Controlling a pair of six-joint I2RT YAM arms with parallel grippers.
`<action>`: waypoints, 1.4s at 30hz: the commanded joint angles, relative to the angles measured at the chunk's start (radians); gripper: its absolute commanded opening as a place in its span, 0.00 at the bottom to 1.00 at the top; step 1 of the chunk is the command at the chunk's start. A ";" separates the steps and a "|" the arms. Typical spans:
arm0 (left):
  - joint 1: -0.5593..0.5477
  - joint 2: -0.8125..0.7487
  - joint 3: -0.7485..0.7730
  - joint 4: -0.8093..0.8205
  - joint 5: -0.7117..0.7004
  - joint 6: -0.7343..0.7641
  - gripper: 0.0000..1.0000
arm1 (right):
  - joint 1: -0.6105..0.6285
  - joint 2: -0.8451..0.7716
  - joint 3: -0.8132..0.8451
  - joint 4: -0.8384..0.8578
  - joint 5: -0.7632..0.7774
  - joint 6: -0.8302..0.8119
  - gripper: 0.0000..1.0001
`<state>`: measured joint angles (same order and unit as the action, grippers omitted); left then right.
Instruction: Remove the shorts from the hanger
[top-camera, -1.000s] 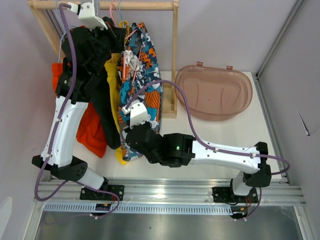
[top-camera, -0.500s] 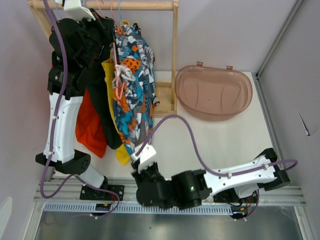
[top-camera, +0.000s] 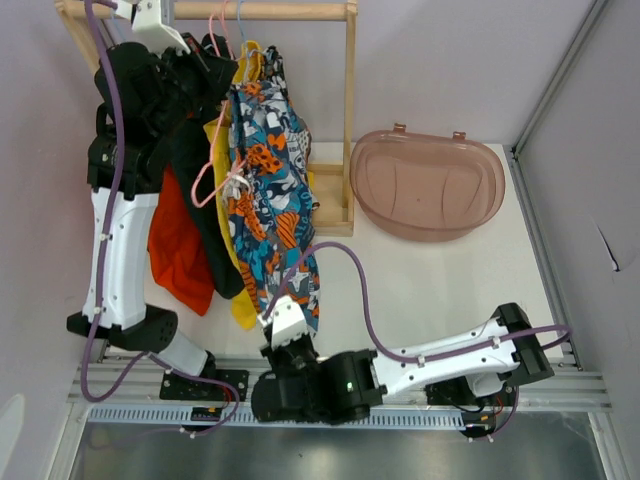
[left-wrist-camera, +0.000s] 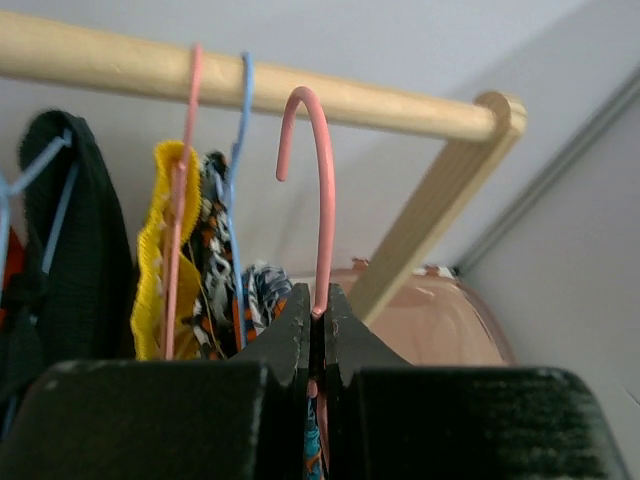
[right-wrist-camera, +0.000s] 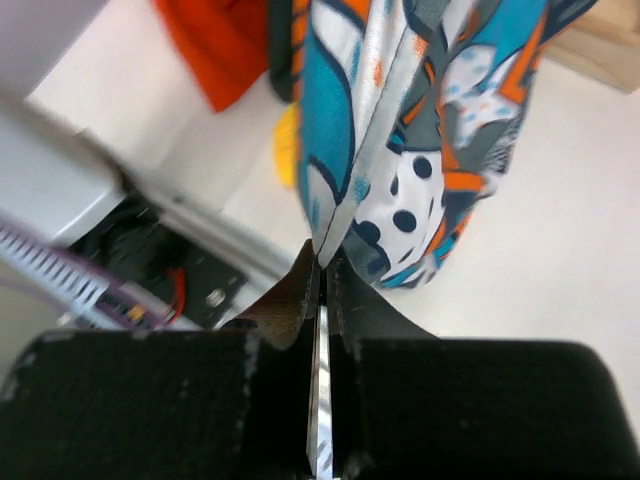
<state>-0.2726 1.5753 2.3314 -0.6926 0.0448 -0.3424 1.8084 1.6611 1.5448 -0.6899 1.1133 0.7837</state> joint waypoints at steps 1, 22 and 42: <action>0.024 -0.168 -0.204 0.120 0.197 -0.082 0.00 | -0.136 -0.090 -0.014 0.101 -0.035 -0.182 0.00; -0.030 -0.649 -0.615 0.243 0.593 -0.258 0.00 | -1.296 -0.126 0.756 0.222 -0.558 -0.818 0.00; -0.030 -0.568 -0.673 0.241 0.379 -0.086 0.00 | -1.700 0.257 0.742 0.352 -1.072 -0.526 0.00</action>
<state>-0.2989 0.9684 1.6642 -0.5175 0.4755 -0.4591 0.0772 1.9579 2.4222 -0.4500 0.1410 0.2104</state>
